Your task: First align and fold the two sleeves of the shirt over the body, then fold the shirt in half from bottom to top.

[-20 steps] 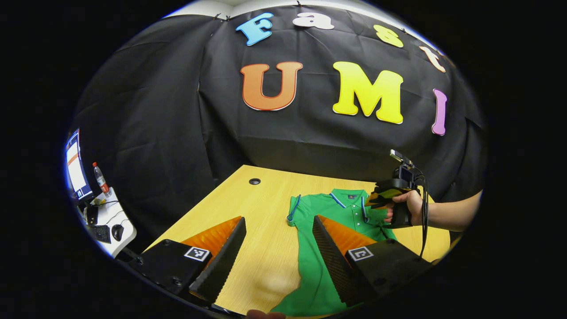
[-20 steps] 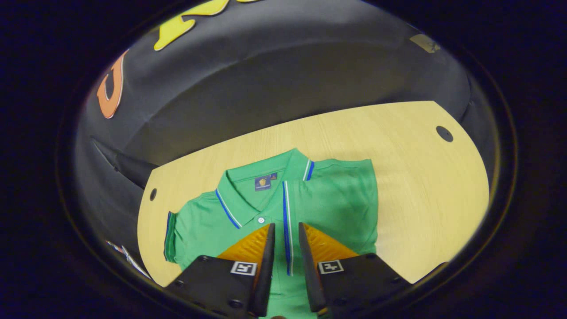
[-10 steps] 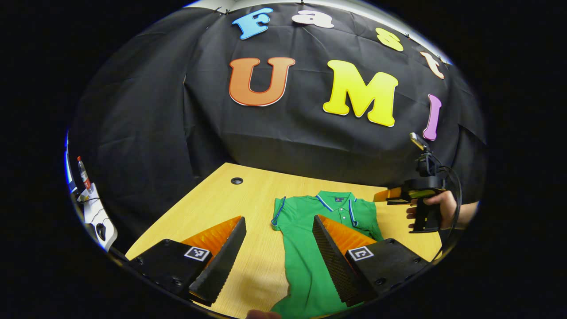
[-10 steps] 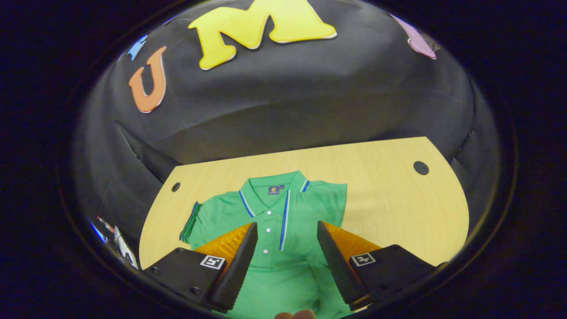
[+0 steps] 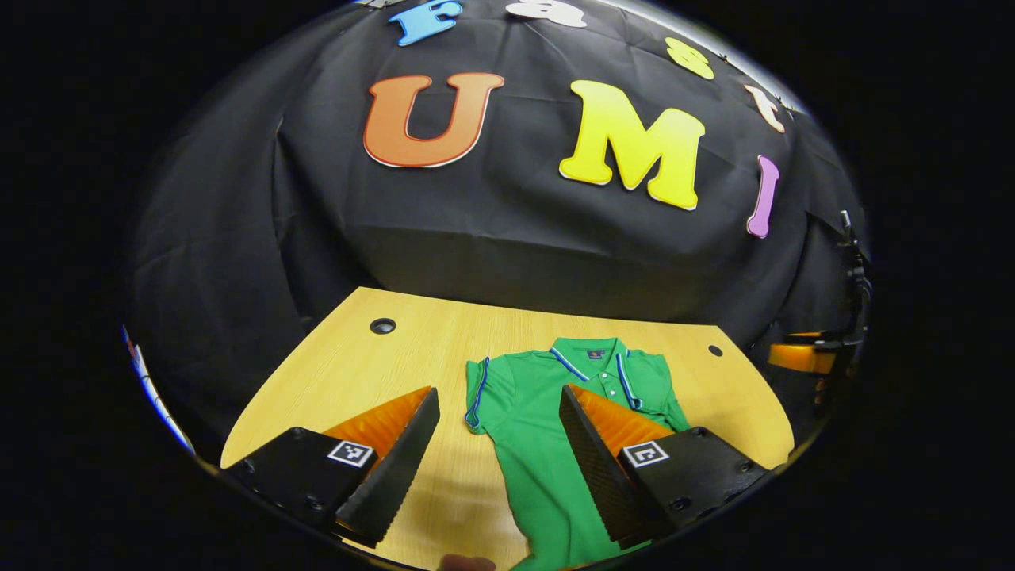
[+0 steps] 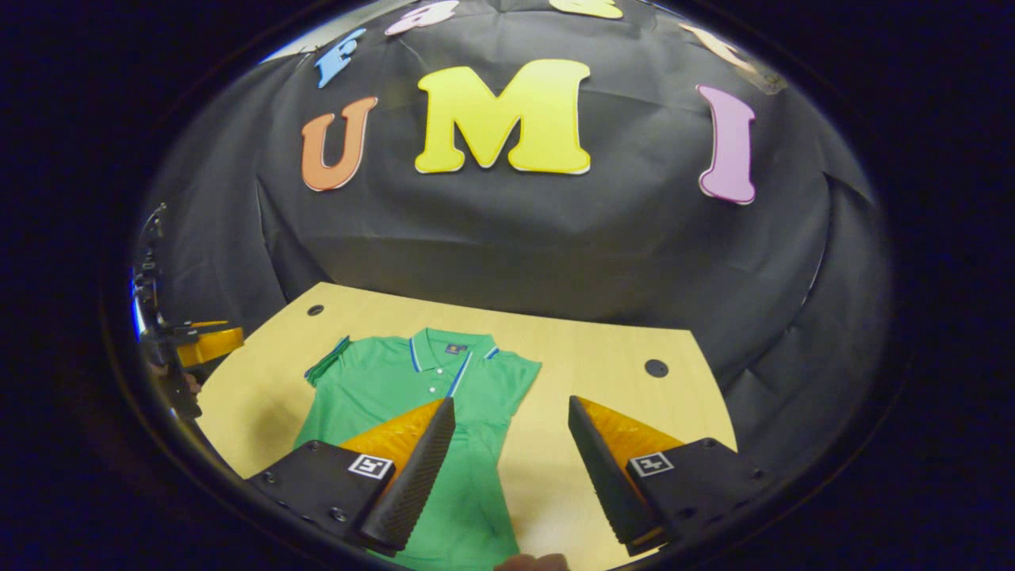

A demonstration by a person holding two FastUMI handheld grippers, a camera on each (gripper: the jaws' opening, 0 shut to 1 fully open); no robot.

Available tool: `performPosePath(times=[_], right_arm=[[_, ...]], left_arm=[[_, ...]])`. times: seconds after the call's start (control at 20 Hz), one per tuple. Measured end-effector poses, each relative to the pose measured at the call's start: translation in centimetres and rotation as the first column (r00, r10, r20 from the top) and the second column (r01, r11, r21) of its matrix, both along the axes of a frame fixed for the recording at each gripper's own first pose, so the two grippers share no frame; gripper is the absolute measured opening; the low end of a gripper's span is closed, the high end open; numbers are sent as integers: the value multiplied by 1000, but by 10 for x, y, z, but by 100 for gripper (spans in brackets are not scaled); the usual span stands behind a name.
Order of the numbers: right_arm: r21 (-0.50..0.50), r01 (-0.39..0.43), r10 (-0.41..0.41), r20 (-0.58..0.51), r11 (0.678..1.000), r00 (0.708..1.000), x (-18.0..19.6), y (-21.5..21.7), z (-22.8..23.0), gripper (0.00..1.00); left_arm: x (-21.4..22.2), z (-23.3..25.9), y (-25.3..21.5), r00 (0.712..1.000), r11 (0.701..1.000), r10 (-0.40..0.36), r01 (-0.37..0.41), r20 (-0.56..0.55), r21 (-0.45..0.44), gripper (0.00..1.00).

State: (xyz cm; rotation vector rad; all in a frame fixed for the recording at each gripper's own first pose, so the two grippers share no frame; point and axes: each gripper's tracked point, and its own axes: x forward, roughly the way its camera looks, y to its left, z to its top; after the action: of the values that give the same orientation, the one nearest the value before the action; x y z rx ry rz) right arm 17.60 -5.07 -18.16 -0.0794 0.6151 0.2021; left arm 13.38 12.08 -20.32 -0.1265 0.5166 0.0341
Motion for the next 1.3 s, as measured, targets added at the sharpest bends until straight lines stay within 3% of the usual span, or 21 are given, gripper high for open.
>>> performPosePath(times=[0.15, 0.35, 0.75, 0.8, 1.05, 1.1, 1.25, 1.3], right_arm=[[12, -6, 6, 5, 1000, 1000, -19, -10, 15, 89], [-14, -16, 16, 12, 1000, 1000, -33, -26, 22, 89], [7, -38, 39, -43, 999, 998, -60, -31, 5, 89], [9, -29, 30, -53, 1000, 998, -62, -35, 2, 89], [20, 31, -30, -77, 999, 997, -60, -56, -6, 89], [20, 37, -35, -78, 999, 996, -59, -59, -7, 89], [30, 49, -46, -86, 998, 995, -59, -60, -11, 92], [29, 48, -45, -90, 998, 995, -60, -60, -13, 93]], left_arm=[[30, -26, -2, 997, 998, -58, 59, -40, 14, 98], [57, -76, 8, 989, 996, -76, 81, -127, 31, 98], [90, -153, 13, 960, 986, -135, 154, -244, 59, 100], [94, -162, 15, 956, 985, -137, 159, -259, 67, 93], [100, -183, 25, 946, 990, -107, 129, -305, 53, 81], [99, -186, 26, 942, 990, -108, 132, -318, 56, 70], [106, -187, 29, 940, 984, -111, 149, -322, 94, 54], [104, -187, 29, 936, 983, -113, 153, -333, 97, 37]])
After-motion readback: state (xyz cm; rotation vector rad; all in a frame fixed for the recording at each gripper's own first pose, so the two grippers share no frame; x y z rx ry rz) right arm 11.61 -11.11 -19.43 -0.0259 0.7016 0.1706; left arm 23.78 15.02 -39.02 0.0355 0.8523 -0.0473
